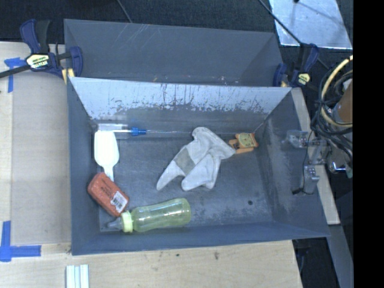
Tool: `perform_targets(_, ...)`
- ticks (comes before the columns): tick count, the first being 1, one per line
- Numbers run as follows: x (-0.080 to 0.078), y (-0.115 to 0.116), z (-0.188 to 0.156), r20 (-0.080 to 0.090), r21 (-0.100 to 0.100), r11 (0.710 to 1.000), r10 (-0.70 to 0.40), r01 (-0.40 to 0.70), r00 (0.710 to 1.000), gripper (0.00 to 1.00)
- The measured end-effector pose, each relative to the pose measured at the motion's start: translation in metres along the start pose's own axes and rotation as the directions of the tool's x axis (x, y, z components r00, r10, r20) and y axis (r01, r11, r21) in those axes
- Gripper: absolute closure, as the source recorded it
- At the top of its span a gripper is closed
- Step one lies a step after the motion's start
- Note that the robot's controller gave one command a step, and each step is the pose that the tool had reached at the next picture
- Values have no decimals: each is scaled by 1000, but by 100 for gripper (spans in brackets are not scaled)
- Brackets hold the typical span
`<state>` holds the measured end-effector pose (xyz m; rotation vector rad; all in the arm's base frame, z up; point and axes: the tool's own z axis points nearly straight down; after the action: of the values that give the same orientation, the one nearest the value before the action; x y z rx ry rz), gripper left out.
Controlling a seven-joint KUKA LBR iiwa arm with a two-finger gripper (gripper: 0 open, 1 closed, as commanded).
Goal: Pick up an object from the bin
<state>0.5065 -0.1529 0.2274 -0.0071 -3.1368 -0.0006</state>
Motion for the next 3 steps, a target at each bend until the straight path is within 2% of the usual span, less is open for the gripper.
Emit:
perform_targets(1,-2,1,-4,8,2,1000,-3,3,1000,0)
perform_targets(2,-31,40,42,15,2,997,72,-72,997,0)
perform_targets(3,-44,60,67,2,-3,997,80,-80,997,0)
